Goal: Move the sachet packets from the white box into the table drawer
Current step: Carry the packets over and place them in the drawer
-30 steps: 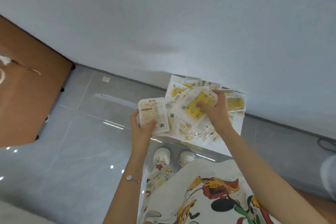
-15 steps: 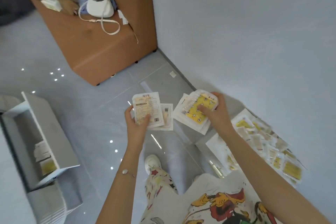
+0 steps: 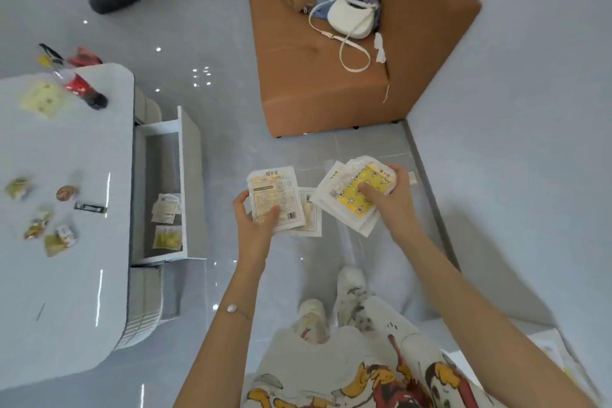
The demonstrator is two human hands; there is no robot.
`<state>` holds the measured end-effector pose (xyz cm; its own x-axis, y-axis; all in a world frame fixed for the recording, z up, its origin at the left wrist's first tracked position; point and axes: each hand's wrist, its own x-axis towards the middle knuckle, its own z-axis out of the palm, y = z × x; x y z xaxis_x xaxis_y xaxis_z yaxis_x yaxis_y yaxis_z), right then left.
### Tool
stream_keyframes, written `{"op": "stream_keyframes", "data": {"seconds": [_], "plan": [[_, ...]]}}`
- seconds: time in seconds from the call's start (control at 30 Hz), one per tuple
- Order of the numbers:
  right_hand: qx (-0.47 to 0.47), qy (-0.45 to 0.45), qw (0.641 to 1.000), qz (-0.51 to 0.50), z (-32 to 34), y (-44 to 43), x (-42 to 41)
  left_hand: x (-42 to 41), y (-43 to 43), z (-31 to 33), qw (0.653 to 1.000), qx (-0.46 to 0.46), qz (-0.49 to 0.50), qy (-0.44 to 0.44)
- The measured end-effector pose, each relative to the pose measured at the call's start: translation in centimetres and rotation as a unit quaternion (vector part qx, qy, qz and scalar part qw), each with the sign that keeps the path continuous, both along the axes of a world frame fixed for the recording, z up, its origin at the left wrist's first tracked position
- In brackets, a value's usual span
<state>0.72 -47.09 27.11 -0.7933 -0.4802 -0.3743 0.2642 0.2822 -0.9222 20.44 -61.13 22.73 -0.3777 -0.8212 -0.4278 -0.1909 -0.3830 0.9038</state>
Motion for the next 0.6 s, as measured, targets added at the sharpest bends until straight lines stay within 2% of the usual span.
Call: {"op": "stream_keyframes", "data": {"seconds": [0.27, 0.6], "plan": [[-0.001, 0.000, 0.983, 0.184, -0.9, -15.7, -2.5, 0.3, -8.9, -1.1, 0.983, 0.045, 0.180, -0.016], [0.011, -0.005, 0.937, 0.350, -1.6, -32.7, -3.5, 1.1, -16.9, -1.7, 0.904, 0.098, 0.417, 0.020]]}}
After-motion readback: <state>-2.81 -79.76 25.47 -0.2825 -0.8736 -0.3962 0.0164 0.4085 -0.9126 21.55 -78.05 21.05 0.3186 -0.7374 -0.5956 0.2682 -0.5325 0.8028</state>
